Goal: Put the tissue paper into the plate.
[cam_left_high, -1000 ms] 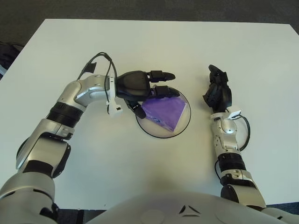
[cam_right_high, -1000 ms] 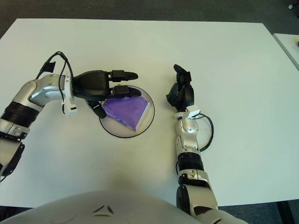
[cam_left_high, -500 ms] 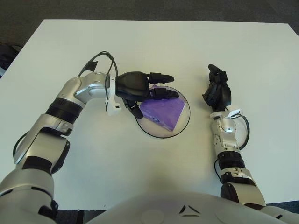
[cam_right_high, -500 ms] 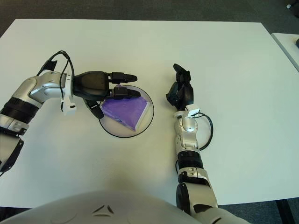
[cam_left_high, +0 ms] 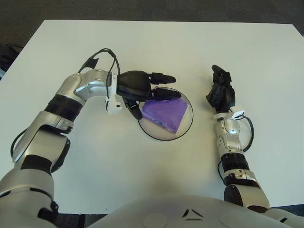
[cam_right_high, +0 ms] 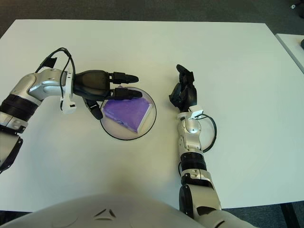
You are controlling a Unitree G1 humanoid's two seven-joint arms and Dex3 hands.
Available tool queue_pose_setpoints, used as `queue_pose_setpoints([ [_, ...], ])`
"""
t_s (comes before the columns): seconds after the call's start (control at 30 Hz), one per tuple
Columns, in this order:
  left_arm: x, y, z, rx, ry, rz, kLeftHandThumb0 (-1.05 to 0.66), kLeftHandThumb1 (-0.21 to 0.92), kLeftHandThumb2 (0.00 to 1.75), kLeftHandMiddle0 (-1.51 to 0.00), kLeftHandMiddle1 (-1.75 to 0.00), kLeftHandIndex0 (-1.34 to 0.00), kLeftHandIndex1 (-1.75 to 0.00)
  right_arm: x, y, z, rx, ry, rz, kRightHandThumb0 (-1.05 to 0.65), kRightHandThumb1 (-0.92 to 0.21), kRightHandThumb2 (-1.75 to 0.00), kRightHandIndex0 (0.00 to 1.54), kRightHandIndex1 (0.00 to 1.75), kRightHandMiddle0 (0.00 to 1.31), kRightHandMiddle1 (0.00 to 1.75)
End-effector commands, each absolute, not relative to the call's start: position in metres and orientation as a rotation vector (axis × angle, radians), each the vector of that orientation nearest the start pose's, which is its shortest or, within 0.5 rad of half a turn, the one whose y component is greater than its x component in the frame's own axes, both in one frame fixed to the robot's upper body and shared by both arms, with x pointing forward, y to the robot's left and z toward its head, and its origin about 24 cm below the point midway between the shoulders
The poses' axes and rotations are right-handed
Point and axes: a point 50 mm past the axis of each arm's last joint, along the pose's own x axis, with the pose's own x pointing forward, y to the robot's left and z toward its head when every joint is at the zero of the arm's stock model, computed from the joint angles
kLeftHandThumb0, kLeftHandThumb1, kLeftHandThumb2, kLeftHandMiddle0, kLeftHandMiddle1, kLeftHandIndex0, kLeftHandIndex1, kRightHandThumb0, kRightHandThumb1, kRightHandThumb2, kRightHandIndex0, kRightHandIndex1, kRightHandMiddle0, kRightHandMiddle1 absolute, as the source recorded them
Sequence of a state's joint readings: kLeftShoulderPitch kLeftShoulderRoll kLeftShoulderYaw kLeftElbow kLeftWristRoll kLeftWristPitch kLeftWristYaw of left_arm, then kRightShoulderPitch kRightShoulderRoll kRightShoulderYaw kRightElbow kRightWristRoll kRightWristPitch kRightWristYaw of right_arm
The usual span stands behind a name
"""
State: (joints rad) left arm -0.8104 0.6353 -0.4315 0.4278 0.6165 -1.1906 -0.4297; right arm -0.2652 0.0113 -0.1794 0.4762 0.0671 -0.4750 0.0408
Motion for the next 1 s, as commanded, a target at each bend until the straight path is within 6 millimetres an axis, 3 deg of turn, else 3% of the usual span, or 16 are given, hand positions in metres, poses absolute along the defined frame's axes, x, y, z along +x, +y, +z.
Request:
queue_pose_setpoints([
  [0.0, 0.294, 0.110, 0.170, 1.566, -1.070, -1.260, -1.05, 0.92, 0.56, 0.00, 0.00, 0.00, 0.00, 0.258, -0.171, -0.026, 0.155, 0.067, -0.155, -0.50, -0.92, -0.93, 0.32, 0.02, 0.00, 0.74],
  [0.43, 0.298, 0.121, 0.172, 1.502, -1.043, -1.187, -1.05, 0.92, 0.61, 0.00, 0.00, 0.00, 0.00, 0.259, -0.169, -0.022, 0.148, 0.055, -0.159, -0.47, -0.92, -0.94, 0.35, 0.04, 0.00, 0.78],
  [0.57, 0.306, 0.133, 0.171, 1.383, -0.993, -1.098, -1.05, 0.92, 0.66, 0.00, 0.00, -0.01, 0.00, 0.259, -0.169, -0.022, 0.142, 0.060, -0.156, -0.47, -0.92, -0.95, 0.36, 0.04, 0.00, 0.78],
  [0.77, 0.321, 0.158, 0.164, 1.049, -0.809, -0.918, -1.05, 0.92, 0.62, 0.00, 0.00, -0.04, -0.04, 0.255, -0.168, -0.023, 0.124, 0.062, -0.146, -0.48, -0.92, -0.96, 0.34, 0.03, 0.00, 0.77],
  [0.97, 0.333, 0.188, 0.175, 0.852, -0.647, -0.843, -1.05, 0.92, 0.61, 0.00, 0.00, -0.01, -0.09, 0.252, -0.169, -0.024, 0.113, 0.064, -0.135, -0.49, -0.92, -0.97, 0.33, 0.03, 0.00, 0.75],
])
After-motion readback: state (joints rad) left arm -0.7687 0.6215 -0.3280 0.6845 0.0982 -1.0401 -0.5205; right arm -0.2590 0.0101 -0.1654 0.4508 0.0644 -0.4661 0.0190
